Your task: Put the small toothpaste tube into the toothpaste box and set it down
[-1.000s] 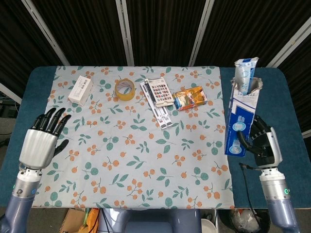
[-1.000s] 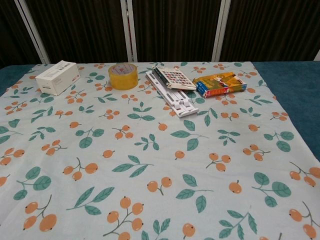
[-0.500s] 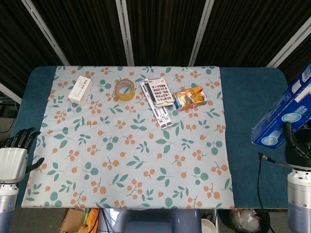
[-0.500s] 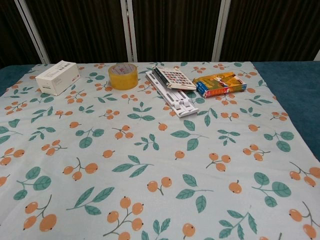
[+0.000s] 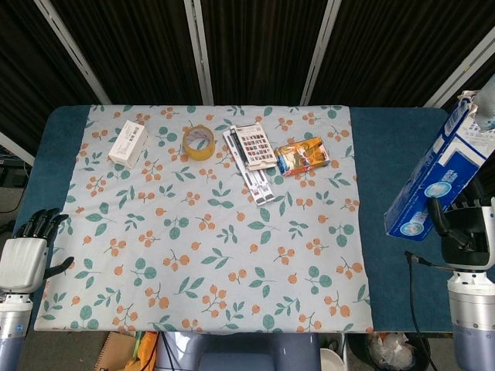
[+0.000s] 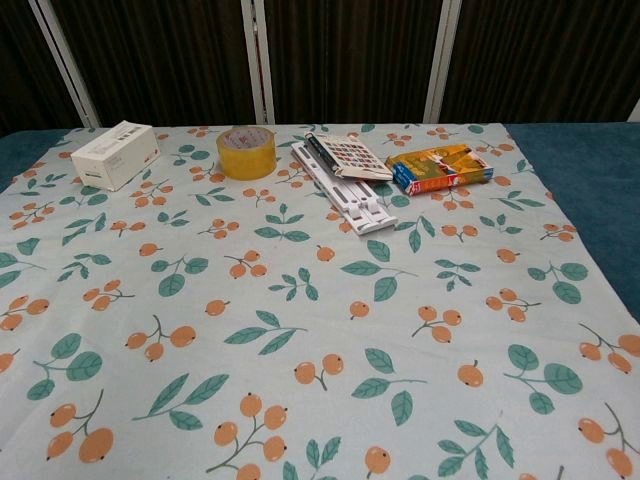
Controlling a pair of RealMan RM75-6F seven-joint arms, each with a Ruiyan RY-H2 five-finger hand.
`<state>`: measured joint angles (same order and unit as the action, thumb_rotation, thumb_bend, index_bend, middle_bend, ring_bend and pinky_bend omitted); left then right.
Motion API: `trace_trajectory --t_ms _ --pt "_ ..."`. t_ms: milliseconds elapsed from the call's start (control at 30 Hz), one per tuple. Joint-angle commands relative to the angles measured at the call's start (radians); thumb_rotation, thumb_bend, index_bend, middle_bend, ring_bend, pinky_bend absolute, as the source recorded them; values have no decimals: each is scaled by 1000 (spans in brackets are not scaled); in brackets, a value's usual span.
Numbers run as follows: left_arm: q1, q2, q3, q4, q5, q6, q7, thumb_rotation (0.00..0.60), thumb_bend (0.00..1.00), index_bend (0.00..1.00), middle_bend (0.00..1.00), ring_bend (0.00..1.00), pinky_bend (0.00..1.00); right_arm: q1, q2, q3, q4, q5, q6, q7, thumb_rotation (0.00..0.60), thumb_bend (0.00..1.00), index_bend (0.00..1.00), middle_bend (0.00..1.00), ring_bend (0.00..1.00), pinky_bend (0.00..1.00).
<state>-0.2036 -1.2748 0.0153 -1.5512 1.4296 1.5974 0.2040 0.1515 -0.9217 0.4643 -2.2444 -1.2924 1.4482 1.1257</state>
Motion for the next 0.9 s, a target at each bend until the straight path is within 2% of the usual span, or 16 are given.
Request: trace_trajectory --t_ms 33,167,267,367,600,667,800,900 --pt "3 1 -4 -2 2 -5 0 600 0 204 139 136 292 0 4 5 -7 16 -12 39 600 363 349 495 459 482" --pt "6 2 -10 -4 4 -14 2 600 0 204 139 136 293 -10 5 28 -15 26 12 86 600 363 356 500 471 493" --pt "9 2 -15 -4 6 -18 4 600 0 204 138 135 292 -18 0 40 -21 15 42 96 600 356 307 489 422 475" --pt "12 2 -19 -5 9 -21 4 600 0 204 138 136 292 -20 -3 39 -12 -4 51 88 600 338 247 459 372 441" --pt "18 2 -29 -6 14 -29 6 600 0 204 138 135 292 -16 -5 34 -1 -5 39 82 600 334 248 458 375 441" --pt "19 3 -31 -7 15 -32 6 600 0 204 138 136 292 -16 -3 34 -2 -2 36 85 600 333 299 479 424 464" --pt "22 3 -36 -9 17 -36 6 600 0 204 138 135 293 -18 -1 36 0 6 38 81 600 415 510 611 589 542" --pt "24 3 -39 -10 17 -39 6 600 0 204 138 135 293 -18 -3 38 1 15 44 59 600 443 554 642 620 559"
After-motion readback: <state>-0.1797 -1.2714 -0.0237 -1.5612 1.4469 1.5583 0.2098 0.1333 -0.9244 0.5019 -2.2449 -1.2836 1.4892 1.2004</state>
